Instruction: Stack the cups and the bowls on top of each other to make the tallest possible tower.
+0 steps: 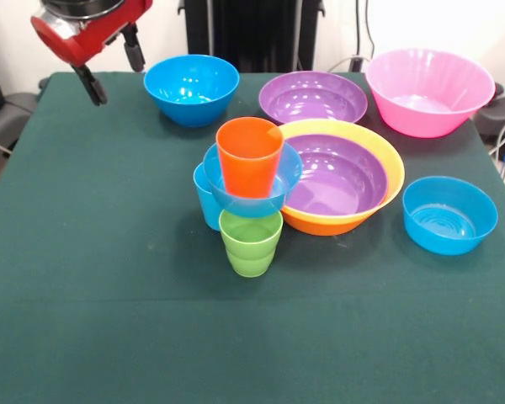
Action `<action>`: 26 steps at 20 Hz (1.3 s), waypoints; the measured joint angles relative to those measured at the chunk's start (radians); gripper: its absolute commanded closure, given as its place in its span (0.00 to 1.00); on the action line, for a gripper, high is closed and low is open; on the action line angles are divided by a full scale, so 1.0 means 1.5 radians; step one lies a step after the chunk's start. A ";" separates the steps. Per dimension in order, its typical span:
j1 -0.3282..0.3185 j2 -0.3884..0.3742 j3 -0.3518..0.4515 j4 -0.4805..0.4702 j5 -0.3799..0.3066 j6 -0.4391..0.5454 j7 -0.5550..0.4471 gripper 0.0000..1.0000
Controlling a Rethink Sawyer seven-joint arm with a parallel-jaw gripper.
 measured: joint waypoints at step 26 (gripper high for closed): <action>-0.050 0.032 0.015 0.106 0.059 -0.127 0.000 0.00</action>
